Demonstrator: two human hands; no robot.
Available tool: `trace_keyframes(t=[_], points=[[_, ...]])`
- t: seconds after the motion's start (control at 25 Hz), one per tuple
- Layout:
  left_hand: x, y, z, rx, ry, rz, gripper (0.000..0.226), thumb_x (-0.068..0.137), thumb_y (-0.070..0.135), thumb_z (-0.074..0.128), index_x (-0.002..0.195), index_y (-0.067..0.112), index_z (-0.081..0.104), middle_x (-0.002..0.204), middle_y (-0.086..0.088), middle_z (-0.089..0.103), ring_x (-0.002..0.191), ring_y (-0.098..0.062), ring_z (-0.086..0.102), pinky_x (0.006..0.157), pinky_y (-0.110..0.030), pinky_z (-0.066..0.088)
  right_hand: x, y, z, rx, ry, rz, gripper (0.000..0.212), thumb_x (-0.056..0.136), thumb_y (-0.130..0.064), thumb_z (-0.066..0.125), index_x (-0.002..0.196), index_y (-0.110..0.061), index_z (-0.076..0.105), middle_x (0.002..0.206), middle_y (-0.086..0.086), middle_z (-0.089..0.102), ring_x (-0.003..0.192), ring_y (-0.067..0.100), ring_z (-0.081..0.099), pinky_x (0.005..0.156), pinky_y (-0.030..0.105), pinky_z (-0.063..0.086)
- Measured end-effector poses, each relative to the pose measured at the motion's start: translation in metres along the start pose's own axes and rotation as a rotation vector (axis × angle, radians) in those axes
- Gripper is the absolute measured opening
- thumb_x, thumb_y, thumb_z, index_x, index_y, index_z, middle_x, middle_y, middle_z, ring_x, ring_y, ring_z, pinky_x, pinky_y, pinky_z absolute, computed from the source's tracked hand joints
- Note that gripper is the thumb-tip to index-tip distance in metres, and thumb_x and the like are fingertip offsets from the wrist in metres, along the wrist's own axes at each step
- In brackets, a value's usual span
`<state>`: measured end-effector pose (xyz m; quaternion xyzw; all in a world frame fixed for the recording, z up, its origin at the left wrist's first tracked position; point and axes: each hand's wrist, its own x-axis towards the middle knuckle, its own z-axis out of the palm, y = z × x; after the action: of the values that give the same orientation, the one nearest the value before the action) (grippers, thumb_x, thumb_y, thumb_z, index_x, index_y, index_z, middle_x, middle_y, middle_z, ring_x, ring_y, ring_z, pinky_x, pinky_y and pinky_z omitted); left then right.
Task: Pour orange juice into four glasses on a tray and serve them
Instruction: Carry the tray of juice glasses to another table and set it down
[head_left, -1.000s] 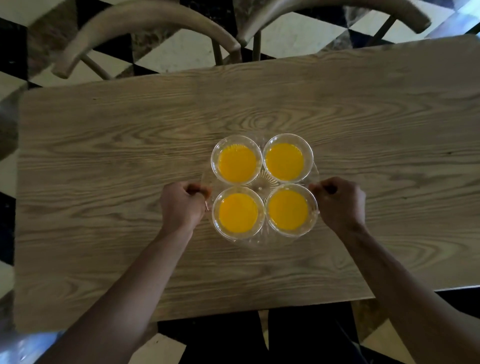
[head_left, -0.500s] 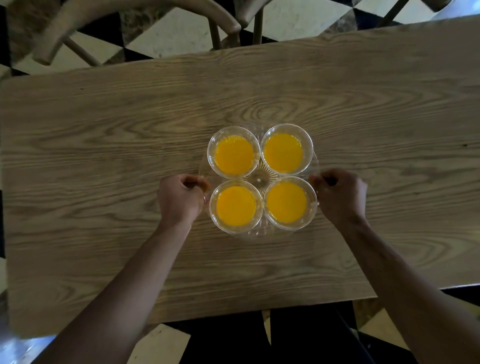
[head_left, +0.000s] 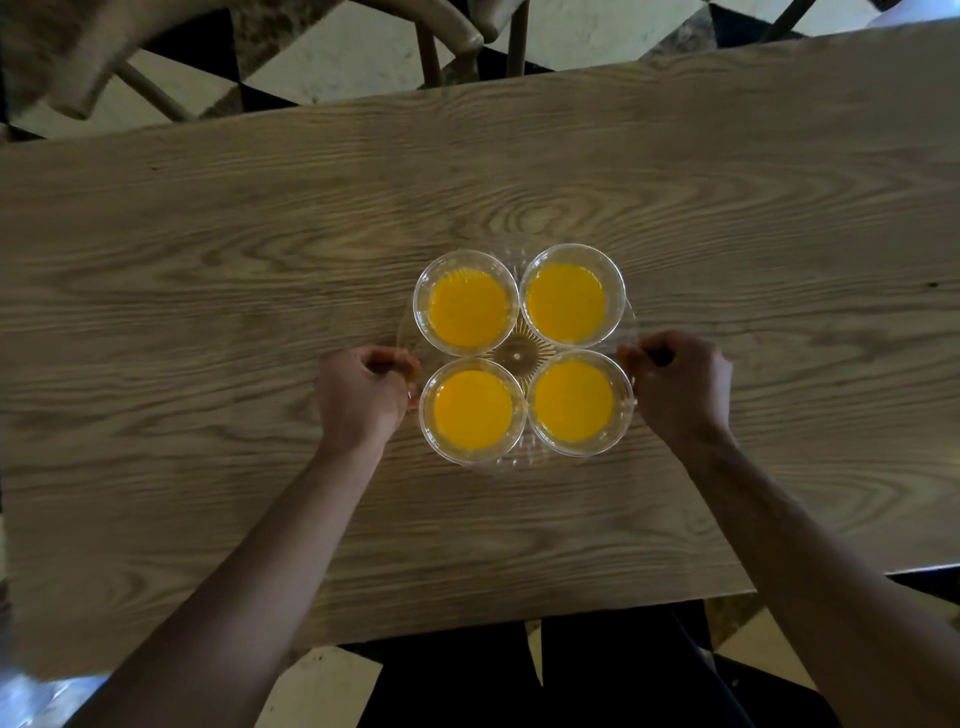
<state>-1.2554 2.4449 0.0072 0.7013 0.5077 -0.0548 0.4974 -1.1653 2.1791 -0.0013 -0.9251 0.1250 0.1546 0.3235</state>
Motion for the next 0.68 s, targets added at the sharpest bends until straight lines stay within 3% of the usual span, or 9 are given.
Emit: trace_keyframes(t=[0.28,0.68], points=[[0.004,-0.003,-0.001,-0.005,0.007,-0.012,0.029,0.097,-0.001,0.073,0.079,0.023,0.074,0.077,0.000,0.076,0.051,0.001,0.071,0.045,-0.016,0.054,0.002,0.000,0.005,0.005,0.006,-0.010,0.016,0.089,-0.027,0.072,0.088,-0.013,0.080,0.071,-0.005,0.069,0.063,0.002,0.059,0.052,-0.004,0.035],[0.009,-0.008,-0.002,-0.010,-0.007,-0.024,0.038,0.096,-0.011,0.062,0.076,0.019,0.073,0.075,-0.004,0.074,0.053,-0.007,0.069,0.045,-0.017,0.055,0.001,-0.001,0.012,-0.008,0.009,-0.005,0.015,0.089,-0.027,0.073,0.087,-0.013,0.079,0.070,-0.006,0.067,0.065,0.005,0.059,0.051,-0.002,0.035]])
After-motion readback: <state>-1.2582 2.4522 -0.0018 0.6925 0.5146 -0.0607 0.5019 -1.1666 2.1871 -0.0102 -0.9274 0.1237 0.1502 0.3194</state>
